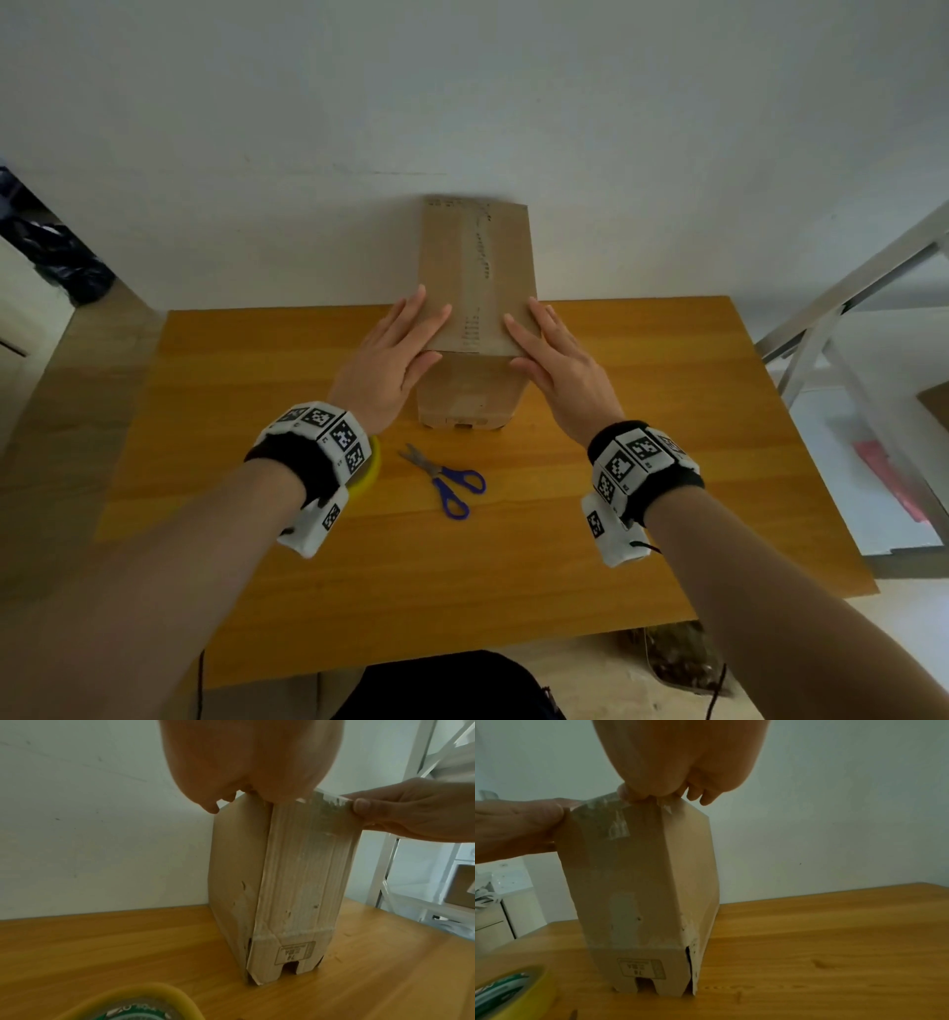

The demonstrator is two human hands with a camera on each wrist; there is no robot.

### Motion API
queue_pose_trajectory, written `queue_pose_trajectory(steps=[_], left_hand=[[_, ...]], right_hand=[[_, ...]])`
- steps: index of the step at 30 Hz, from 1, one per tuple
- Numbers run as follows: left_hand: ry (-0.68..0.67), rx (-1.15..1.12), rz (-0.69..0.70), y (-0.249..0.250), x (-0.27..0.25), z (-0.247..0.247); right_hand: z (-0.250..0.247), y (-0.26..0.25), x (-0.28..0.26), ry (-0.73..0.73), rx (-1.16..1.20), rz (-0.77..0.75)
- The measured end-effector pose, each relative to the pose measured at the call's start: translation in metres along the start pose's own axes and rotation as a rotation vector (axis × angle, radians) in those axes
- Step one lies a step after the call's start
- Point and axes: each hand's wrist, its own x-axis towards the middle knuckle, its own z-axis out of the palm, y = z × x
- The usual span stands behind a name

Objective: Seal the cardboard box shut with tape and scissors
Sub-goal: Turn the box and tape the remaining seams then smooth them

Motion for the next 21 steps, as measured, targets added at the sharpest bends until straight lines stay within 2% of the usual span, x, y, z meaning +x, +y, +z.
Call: queue_pose_trajectory(steps=[6,11,15,21], left_hand=[[0.012,-0.086,0.014,-0.003,0.001,0.001],[0.004,-0.184,-0.051,0.002,-0.012,-0.001],[0.075,-0.172,0.004,0.002,-0.015,-0.003],[0.113,-0.141,0.058,-0.004,-0.006,-0.01]], right_hand=[[0.01,0.002,-0.001,0.047,-0.118,-0.07],[0.019,-0.021,0.006,0.151,-0.205,-0.138],[0.029,-0.036,0.016,0.223,-0.206,-0.214],[0.023,-0.036,0.02,0.29,-0.177,-0.182]])
